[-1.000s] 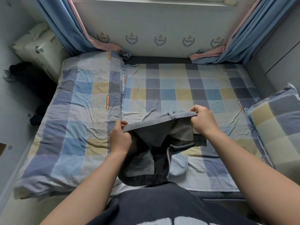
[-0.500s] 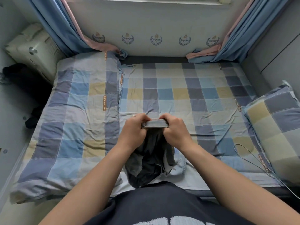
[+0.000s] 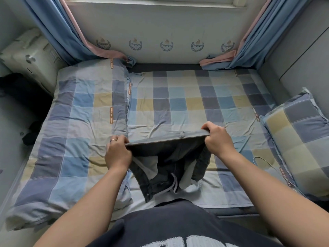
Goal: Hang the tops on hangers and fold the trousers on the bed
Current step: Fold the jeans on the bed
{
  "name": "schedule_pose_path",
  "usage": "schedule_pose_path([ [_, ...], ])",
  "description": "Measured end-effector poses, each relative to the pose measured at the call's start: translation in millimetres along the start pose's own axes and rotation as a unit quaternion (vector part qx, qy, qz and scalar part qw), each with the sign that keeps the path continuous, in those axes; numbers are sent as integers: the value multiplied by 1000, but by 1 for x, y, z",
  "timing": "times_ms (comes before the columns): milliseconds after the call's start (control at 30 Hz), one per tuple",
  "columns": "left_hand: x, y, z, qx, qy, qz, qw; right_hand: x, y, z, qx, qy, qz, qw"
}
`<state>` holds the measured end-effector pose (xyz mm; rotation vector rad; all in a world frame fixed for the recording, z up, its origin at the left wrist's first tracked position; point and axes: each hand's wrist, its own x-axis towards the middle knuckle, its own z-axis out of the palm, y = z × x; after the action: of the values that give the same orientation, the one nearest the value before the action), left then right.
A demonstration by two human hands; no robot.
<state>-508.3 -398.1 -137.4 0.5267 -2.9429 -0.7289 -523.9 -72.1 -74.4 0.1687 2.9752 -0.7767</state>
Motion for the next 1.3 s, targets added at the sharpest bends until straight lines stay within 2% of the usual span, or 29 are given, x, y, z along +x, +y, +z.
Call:
schedule_pose_path([
  [300, 11, -53, 4, -25, -23, -130, 991, -2, 69, 21, -144, -3, 103, 984],
  [533, 1, -98, 10, -71, -18, -268, 960, -6, 95, 24, -92, 18, 145, 985],
  [600, 2, -98, 10, -123, -28, -324, 937, -5, 98, 23, -61, 6, 196, 979],
  [633, 3, -97, 10, -164, -37, -356, 919, -4, 98, 23, -10, 0, 243, 970],
  [667, 4, -96, 11, -211, -46, -387, 897, -3, 97, 25, 73, -2, 299, 951],
  [767, 7, -88, 10, -382, -80, -469, 792, -1, 89, 33, 322, -36, 432, 841],
  [867, 6, -79, 0, -478, -151, -524, 688, 2, 84, 32, 428, -62, 480, 763],
  [967, 10, -76, -4, -557, -159, -542, 609, 2, 82, 32, 523, -92, 500, 685],
  [1067, 15, -71, -3, -605, -150, -527, 578, -1, 76, 35, 604, -97, 490, 621],
  [1133, 18, -68, -4, -627, -149, -515, 566, -1, 71, 35, 633, -82, 483, 600],
  [1233, 22, -64, -9, -656, -156, -482, 560, -1, 66, 32, 667, -66, 457, 585],
  [1300, 23, -62, -12, -664, -167, -450, 574, 0, 66, 28, 675, -80, 427, 597],
])
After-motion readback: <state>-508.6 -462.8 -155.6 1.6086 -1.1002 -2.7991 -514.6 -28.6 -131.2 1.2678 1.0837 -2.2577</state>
